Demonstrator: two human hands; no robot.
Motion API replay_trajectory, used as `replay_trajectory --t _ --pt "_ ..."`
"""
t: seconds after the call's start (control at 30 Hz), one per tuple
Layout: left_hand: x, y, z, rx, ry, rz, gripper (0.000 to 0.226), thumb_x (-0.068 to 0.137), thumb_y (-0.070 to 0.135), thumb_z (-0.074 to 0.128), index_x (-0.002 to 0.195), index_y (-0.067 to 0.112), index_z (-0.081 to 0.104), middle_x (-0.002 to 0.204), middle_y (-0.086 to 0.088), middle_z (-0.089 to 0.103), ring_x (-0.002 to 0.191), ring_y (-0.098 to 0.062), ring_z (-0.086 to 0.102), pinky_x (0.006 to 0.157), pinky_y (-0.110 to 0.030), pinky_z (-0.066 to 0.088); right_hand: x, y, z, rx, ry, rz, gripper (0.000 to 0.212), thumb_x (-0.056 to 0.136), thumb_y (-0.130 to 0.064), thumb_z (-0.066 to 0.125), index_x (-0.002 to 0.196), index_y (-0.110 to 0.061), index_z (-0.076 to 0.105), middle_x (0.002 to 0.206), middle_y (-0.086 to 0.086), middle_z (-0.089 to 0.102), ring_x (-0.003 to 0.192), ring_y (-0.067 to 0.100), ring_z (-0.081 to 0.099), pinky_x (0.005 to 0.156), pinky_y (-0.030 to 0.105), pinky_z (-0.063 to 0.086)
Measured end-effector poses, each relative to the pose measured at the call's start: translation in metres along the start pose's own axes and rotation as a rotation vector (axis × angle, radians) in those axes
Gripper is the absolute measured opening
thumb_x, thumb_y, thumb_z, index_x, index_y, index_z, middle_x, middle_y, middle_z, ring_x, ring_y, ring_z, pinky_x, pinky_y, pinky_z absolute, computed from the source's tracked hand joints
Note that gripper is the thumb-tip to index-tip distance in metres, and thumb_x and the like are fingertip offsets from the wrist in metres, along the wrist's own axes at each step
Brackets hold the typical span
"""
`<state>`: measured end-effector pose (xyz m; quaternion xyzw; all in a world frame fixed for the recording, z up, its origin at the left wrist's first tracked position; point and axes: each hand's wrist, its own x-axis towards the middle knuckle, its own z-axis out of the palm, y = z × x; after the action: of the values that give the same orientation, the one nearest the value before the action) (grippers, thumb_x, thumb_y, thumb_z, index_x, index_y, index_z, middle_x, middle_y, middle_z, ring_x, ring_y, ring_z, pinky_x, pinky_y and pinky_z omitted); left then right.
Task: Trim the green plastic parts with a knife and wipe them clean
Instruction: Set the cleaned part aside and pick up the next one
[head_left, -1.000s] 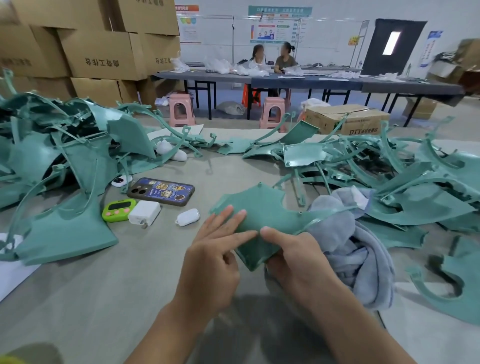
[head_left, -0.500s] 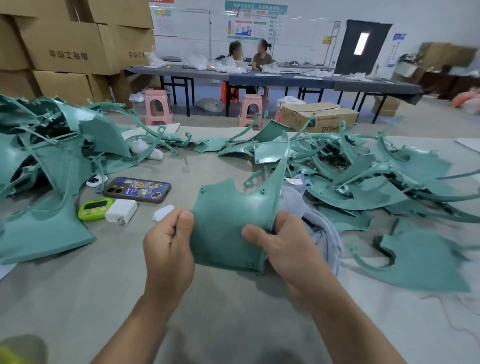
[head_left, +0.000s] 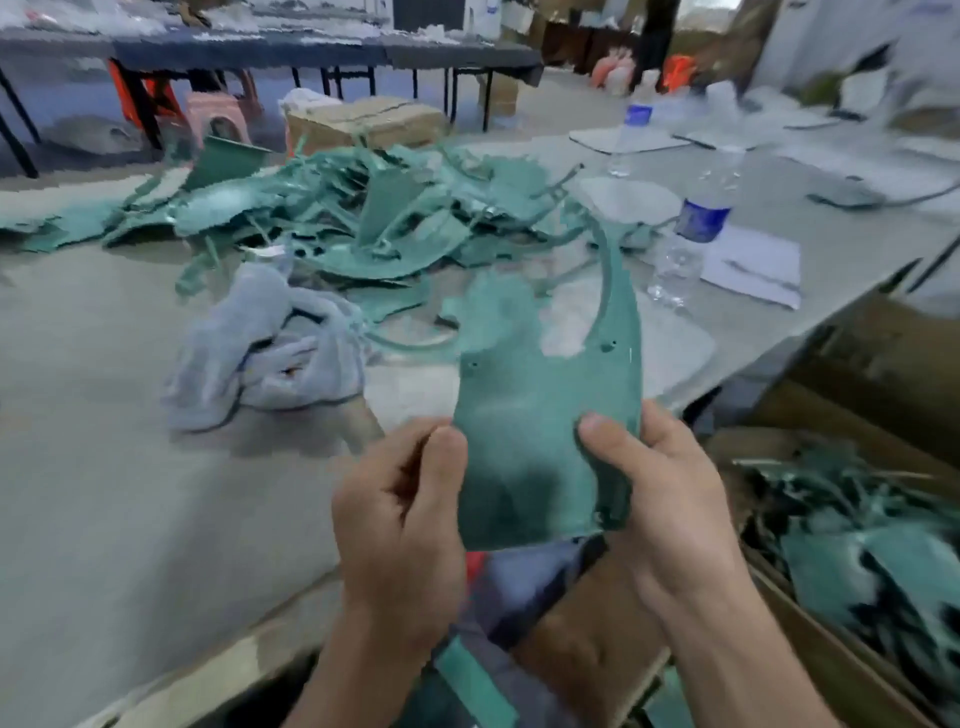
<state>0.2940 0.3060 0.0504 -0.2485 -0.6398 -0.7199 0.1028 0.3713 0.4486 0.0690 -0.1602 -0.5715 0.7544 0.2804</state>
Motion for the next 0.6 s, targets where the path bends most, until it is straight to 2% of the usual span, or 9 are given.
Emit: replay_trajectory --t 0.07,0.13,0.2,0.27,0.33,0.37,0.47,0.53,0.6 --pt "-0.033 0.001 0.032 -0.029 -0.206 -0.096 0.013 0.086 0.032 0.059 0.079 0.022 0.064 0.064 0.010 0.058 0.056 -0.007 0.050 0.049 -0.023 0.042 -0.026 0.006 -0.047 0.023 0.166 0.062 0.024 0.081 -0.019 0.068 0.102 -0.019 0.080 0.105 0.014 0.078 0.091 0.030 0.076 0.073 0.039 0.062" --pt "-0.063 0.000 0.061 0.007 -0.409 -0.176 0.012 0.081 0.033 0.059 0.087 0.025 0.067 0.069 0.007 0.064 0.060 -0.010 0.056 0.052 -0.025 0.046 -0.051 0.016 -0.088 0.043 0.335 0.136 0.020 0.088 -0.018 0.067 0.103 -0.020 0.080 0.109 0.013 0.077 0.097 0.032 0.075 0.080 0.044 0.063" --pt "-0.091 -0.011 0.089 0.111 -0.592 -0.231 0.015 0.076 0.030 0.059 0.088 0.037 0.065 0.072 0.014 0.066 0.063 -0.003 0.059 0.054 -0.013 0.041 -0.077 0.028 -0.125 0.053 0.532 0.188 0.022 0.095 -0.012 0.062 0.095 -0.022 0.082 0.104 0.011 0.079 0.090 0.028 0.077 0.070 0.037 0.063" --pt "-0.117 -0.031 0.113 0.172 -0.824 -0.356 0.038 0.069 0.023 0.058 0.093 0.052 0.063 0.080 0.025 0.070 0.072 0.004 0.064 0.059 -0.009 0.043 -0.104 0.046 -0.159 0.056 0.709 0.286 0.026 0.098 -0.010 0.059 0.090 -0.019 0.082 0.097 0.008 0.080 0.081 0.023 0.077 0.060 0.032 0.060" --pt "-0.147 -0.058 0.129 0.178 -1.027 -0.579 0.057 0.065 0.013 0.056 0.105 0.053 0.065 0.088 0.020 0.075 0.080 -0.004 0.071 0.069 -0.020 0.054 -0.131 0.068 -0.189 0.027 0.827 0.446 0.019 0.099 -0.012 0.060 0.096 -0.012 0.078 0.089 0.007 0.080 0.074 0.023 0.077 0.054 0.031 0.057" --pt "-0.163 -0.074 0.133 0.202 -1.083 -0.672 0.059 0.067 0.008 0.056 0.110 0.048 0.067 0.090 0.014 0.076 0.081 -0.010 0.073 0.069 -0.028 0.057 -0.143 0.081 -0.202 0.010 0.869 0.528 0.014 0.099 -0.012 0.061 0.099 -0.010 0.075 0.085 0.007 0.080 0.071 0.024 0.077 0.052 0.031 0.056" --pt "-0.200 -0.115 0.138 0.235 -1.122 -0.903 0.057 0.076 -0.003 0.059 0.122 0.030 0.070 0.103 0.002 0.077 0.083 -0.015 0.074 0.063 -0.029 0.057 -0.164 0.121 -0.238 -0.033 0.950 0.695 0.011 0.095 -0.016 0.068 0.101 -0.007 0.067 0.077 0.008 0.078 0.066 0.027 0.075 0.050 0.030 0.054" --pt "-0.212 -0.128 0.144 0.217 -1.168 -0.953 0.060 0.068 0.009 0.060 0.124 0.027 0.067 0.113 0.003 0.075 0.092 -0.014 0.073 0.071 -0.030 0.055 -0.164 0.140 -0.259 0.006 1.021 0.709 0.015 0.093 -0.018 0.072 0.101 -0.007 0.066 0.083 0.012 0.078 0.072 0.030 0.074 0.051 0.032 0.054" --pt "-0.213 -0.134 0.149 0.258 -1.210 -0.905 0.072 0.058 0.026 0.060 0.130 0.031 0.062 0.122 0.012 0.069 0.101 0.001 0.067 0.087 -0.023 0.053 -0.163 0.161 -0.277 0.088 1.089 0.674 0.016 0.093 -0.019 0.072 0.101 -0.007 0.067 0.092 0.012 0.076 0.082 0.031 0.072 0.057 0.036 0.056"
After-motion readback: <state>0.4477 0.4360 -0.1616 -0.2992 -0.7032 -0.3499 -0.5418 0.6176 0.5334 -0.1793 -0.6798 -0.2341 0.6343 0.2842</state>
